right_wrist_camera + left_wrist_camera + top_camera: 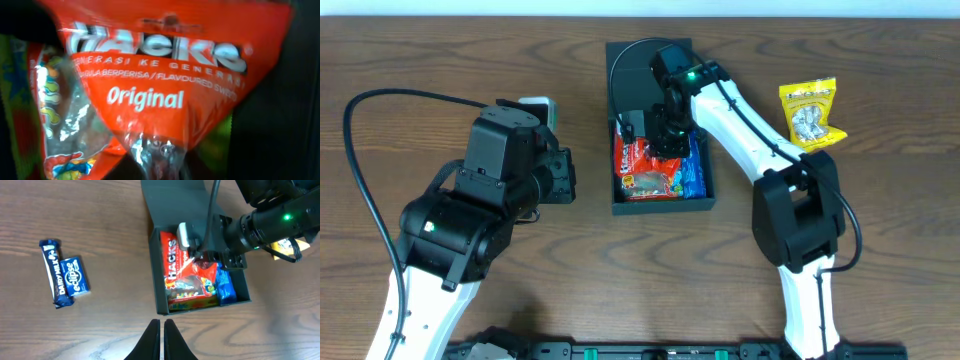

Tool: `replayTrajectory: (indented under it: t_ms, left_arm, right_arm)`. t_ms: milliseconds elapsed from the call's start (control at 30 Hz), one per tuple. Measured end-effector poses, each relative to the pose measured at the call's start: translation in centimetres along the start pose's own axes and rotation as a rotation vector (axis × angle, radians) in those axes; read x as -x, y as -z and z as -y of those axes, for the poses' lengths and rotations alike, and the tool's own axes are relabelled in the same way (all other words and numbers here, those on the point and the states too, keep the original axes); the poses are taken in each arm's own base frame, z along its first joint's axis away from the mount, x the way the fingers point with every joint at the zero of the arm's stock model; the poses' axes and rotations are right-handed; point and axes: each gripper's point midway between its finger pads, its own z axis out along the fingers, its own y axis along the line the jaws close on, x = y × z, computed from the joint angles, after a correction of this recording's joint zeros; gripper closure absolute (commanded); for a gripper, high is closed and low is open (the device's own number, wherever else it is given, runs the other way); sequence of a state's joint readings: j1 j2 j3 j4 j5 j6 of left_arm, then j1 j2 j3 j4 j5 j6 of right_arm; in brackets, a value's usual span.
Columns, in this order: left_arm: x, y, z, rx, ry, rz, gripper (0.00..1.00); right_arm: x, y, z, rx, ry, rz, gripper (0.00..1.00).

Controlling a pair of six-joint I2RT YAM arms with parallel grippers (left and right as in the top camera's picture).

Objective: Pack container
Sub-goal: 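Lower the red bag into the box and open the right gripper, then move the right gripper to the yellow Hacks bag and grasp it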

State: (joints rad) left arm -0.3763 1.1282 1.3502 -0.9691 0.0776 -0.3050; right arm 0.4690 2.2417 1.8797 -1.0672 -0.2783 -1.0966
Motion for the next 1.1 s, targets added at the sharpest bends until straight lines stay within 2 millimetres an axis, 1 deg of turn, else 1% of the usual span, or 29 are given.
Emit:
replayTrajectory:
  t_ms: [133,200,267,333,400,433,500,533,600,667,767,867,900,933,967,1000,1033,1100]
  left_arm:
    - [0.0,0.0,0.0,0.000,0.000,0.000,0.94]
    - [0.0,0.0,0.0,-0.001,0.000,0.000,0.94]
    - [0.0,0.0,0.0,0.000,0.000,0.000,0.94]
    - [0.0,0.0,0.0,0.000,0.000,0.000,0.94]
    - [0.0,0.0,0.0,0.000,0.000,0.000,0.94]
    - [0.0,0.0,0.0,0.000,0.000,0.000,0.94]
    - [0.0,0.0,0.0,0.000,0.000,0.000,0.94]
    - [0.0,0.0,0.0,0.000,0.000,0.000,0.94]
    - [0.0,0.0,0.0,0.000,0.000,0.000,0.94]
    - [0.0,0.0,0.0,-0.001,0.000,0.002,0.94]
    - [0.1,0.0,0.1,-0.002,0.000,0.005,0.94]
    - [0.1,0.0,0.1,-0.002,0.000,0.006,0.94]
    - [0.1,0.0,0.1,-0.002,0.000,0.006,0.94]
    - [0.1,0.0,0.1,-0.003,0.000,0.006,0.94]
    - [0.1,0.0,0.1,-0.003,0.000,0.006,0.94]
    - [0.1,0.0,0.1,-0.002,0.000,0.006,0.94]
    - [0.1,0.0,0.1,-0.002,0.000,0.006,0.94]
    - [0.2,0.0,0.1,-0.003,0.000,0.006,0.94]
  right_arm:
    - [-0.2,-0.1,0.1,-0.004,-0.032,-0.012,0.65]
    - [-0.2,0.0,0.0,-0.005,-0.053,-0.015,0.58]
    - [-0.2,0.2,0.0,-0.010,-0.073,-0.017,0.54]
    - [0.1,1.3,0.1,-0.030,-0.090,-0.010,0.50]
    - [0.7,3.0,0.2,-0.064,-0.100,0.009,0.51]
    - [1.3,5.0,0.3,-0.102,-0.101,0.031,0.50]
    - [2.3,8.2,0.2,-0.164,-0.113,0.071,0.46]
    - [2.8,9.8,0.1,-0.194,-0.118,0.090,0.45]
    - [3.7,13.8,0.0,-0.277,-0.148,0.141,0.45]
    - [3.7,16.0,-0.1,-0.325,-0.193,0.164,0.48]
    - [2.2,17.6,0.8,-0.372,-0.283,0.167,0.53]
    - [-1.2,18.7,2.7,-0.422,-0.448,0.160,0.52]
    - [-1.9,19.0,3.2,-0.434,-0.485,0.166,0.48]
    - [-3.2,19.5,3.9,-0.454,-0.543,0.171,0.32]
    - [-4.5,20.1,4.6,-0.475,-0.602,0.178,0.28]
    - [-5.6,20.5,5.1,-0.490,-0.646,0.179,0.28]
    - [-7.4,21.1,5.7,-0.508,-0.717,0.184,0.28]
    - [-10.0,22.0,6.4,-0.535,-0.815,0.190,0.29]
